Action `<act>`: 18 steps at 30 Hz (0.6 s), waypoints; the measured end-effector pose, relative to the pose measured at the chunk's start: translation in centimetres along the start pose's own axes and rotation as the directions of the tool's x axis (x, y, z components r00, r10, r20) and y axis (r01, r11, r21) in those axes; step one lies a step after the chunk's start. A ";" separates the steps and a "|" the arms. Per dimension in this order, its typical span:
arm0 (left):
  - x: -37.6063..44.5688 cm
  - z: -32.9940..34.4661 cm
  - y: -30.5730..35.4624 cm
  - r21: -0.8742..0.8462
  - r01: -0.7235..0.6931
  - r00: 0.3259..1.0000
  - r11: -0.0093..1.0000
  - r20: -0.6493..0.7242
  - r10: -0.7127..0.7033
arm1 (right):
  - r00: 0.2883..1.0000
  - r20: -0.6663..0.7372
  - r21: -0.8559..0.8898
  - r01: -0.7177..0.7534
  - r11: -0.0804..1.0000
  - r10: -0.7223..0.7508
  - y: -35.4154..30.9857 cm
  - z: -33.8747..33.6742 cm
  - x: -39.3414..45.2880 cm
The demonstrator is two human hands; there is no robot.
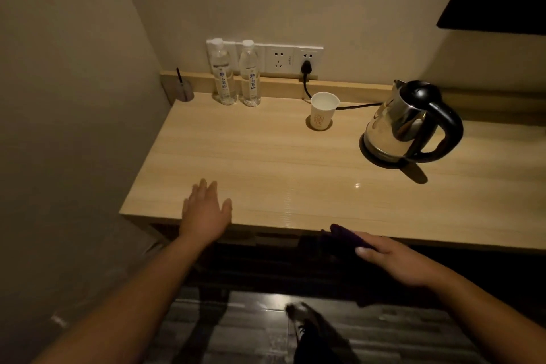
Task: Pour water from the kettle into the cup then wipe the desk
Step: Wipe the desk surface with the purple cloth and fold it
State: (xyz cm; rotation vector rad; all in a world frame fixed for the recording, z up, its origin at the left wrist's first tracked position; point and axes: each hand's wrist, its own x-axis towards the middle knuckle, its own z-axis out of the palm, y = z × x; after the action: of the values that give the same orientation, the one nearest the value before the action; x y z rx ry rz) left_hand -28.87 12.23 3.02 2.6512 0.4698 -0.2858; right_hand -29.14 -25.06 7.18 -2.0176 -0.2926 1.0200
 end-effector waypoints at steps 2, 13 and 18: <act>-3.6 -1.2 3.2 -0.085 -0.189 0.980 0.978 0.041 0.193 | 0.999 0.046 -0.002 0.000 1.000 0.000 -2.9 0.4 -0.5; -7.6 -8.8 9.2 0.091 -0.556 0.816 0.826 0.247 0.522 | 0.952 -0.039 -0.549 0.233 0.803 -0.303 -13.5 2.9 2.5; -3.8 -11.3 9.2 0.165 -0.629 0.771 0.760 0.261 0.581 | 0.905 -0.065 -0.613 0.296 0.733 -0.420 -14.9 1.0 5.4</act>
State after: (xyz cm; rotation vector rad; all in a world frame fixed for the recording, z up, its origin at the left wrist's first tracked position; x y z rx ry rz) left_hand -27.64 8.42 17.52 2.7933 -0.5379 -0.4061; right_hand -24.19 -12.30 15.30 -2.4573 -0.9583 0.4928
